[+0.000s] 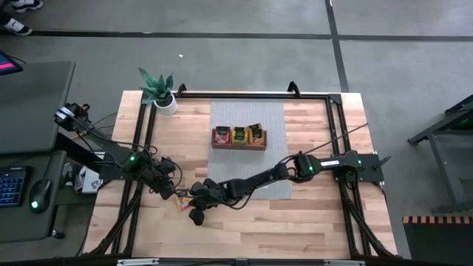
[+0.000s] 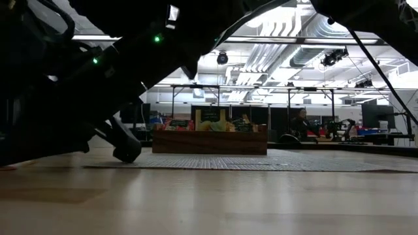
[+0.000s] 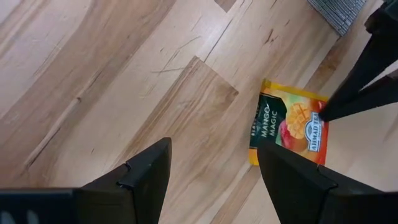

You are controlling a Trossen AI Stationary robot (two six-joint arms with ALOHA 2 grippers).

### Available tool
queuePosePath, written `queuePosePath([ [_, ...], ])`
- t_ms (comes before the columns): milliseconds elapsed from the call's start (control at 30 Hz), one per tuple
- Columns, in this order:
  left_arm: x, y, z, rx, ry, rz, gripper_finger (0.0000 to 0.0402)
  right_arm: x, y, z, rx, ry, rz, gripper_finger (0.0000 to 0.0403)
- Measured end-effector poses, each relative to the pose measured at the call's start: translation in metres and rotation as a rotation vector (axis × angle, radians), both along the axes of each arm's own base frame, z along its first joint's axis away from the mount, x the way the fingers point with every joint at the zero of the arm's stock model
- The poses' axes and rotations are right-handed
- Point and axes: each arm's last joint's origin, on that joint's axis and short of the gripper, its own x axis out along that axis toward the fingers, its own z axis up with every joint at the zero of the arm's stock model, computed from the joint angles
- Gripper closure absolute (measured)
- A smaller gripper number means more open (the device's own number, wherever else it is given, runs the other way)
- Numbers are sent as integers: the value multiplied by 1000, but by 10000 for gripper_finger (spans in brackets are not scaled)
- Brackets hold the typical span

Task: Pick & Place Tea
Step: Put the orange tea bag into the right section of the wooden organizer

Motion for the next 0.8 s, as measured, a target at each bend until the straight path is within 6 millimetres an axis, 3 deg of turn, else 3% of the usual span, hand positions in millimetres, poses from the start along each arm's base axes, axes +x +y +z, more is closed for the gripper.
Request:
queuePosePath([
  [167, 1, 0, 0, -5, -7, 0, 165, -1, 5, -9, 12, 11, -4, 403],
  [800, 8, -9, -7, -133, 63, 82, 165, -2, 4, -13, 23, 36, -1, 403],
])
